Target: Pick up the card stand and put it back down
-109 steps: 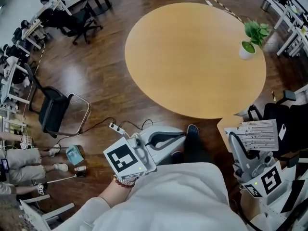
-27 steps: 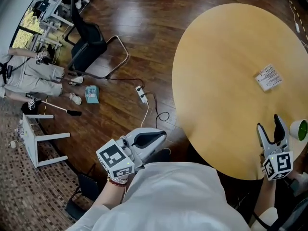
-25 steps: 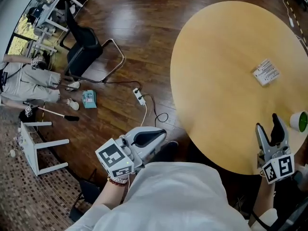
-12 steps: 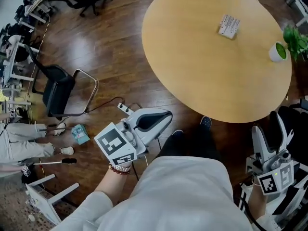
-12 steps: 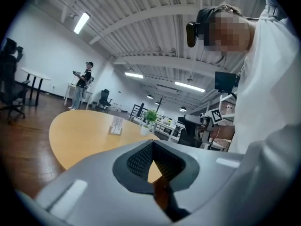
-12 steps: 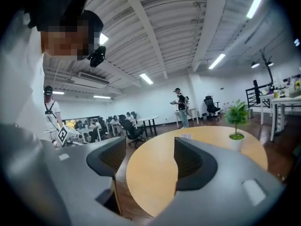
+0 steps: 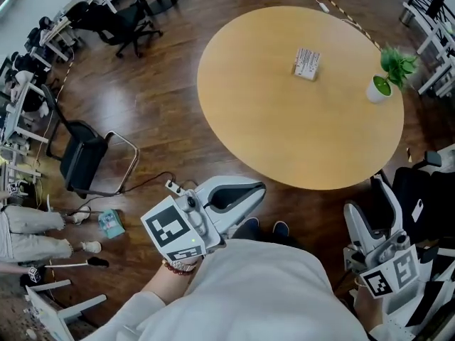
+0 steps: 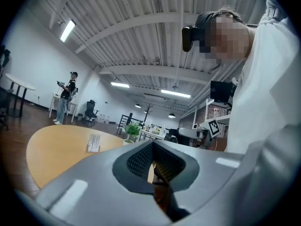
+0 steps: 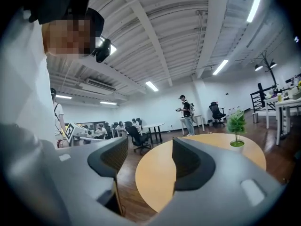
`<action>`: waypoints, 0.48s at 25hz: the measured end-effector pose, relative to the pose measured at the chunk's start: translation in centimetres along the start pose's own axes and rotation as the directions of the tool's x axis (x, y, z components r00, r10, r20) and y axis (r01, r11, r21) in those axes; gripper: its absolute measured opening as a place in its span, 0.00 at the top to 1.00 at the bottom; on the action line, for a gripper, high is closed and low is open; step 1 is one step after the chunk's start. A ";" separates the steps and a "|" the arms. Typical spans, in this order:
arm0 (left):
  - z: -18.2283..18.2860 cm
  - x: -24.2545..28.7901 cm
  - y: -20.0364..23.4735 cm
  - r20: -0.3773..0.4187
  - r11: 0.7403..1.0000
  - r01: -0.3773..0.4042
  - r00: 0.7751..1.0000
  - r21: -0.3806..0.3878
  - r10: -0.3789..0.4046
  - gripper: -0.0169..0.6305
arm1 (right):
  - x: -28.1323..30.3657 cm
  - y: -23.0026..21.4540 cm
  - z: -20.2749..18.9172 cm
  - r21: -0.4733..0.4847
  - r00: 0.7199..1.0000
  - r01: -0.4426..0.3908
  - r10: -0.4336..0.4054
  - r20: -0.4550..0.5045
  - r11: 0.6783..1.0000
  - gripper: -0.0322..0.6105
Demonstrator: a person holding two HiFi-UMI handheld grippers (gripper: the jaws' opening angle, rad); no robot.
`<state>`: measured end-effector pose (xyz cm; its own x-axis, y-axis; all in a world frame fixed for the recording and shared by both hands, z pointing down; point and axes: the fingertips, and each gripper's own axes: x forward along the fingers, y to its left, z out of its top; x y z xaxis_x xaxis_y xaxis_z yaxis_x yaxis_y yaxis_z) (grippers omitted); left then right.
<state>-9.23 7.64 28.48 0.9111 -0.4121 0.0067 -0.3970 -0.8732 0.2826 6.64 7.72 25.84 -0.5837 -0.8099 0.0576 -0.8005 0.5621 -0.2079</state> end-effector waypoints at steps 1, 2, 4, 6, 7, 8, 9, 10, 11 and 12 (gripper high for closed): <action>0.5 0.6 -1.0 0.020 1.000 0.013 1.000 -0.001 -0.013 0.98 | -0.6 0.1 0.2 -0.017 1.000 -0.009 0.009 0.006 1.000 0.50; 1.0 1.3 -1.9 0.039 0.999 0.032 0.999 -0.005 -0.032 0.98 | -1.2 0.1 0.2 -0.037 1.000 -0.015 0.016 0.010 0.999 0.50; 1.3 2.6 -3.7 0.055 0.997 0.074 0.996 -0.003 -0.074 0.98 | -2.5 0.3 -0.3 -0.067 1.000 -0.022 0.023 0.017 0.998 0.51; 0.8 3.4 -5.6 0.028 0.995 0.095 0.995 0.036 -0.096 0.98 | -3.5 1.2 -1.4 -0.073 0.999 -0.036 0.038 0.020 0.997 0.51; 0.5 3.5 -6.5 0.007 0.993 0.098 0.995 0.062 -0.099 0.98 | -3.9 1.8 -1.6 -0.076 0.998 -0.050 0.052 0.021 0.996 0.51; 0.3 3.6 -7.3 -0.015 0.991 0.103 0.995 0.087 -0.102 0.98 | -4.1 2.4 -1.3 -0.085 0.997 -0.068 0.070 0.025 0.994 0.51; 0.2 3.7 -8.0 -0.034 0.988 0.110 0.994 0.107 -0.107 0.98 | -4.2 3.0 -0.8 -0.100 0.996 -0.085 0.089 0.029 0.991 0.51; 0.1 3.7 -8.6 -0.049 0.986 0.117 0.993 0.122 -0.112 0.98 | -4.2 3.5 -0.1 -0.115 0.994 -0.101 0.106 0.035 0.988 0.51; 0.1 3.8 -9.0 -0.061 0.983 0.124 0.991 0.135 -0.116 0.98 | -4.1 4.0 0.7 -0.129 0.992 -0.115 0.121 0.041 0.985 0.51; 0.1 3.8 -9.4 -0.072 0.981 0.130 0.990 0.146 -0.120 0.98 | -4.1 4.5 1.4 -0.142 0.990 -0.128 0.136 0.047 0.981 0.52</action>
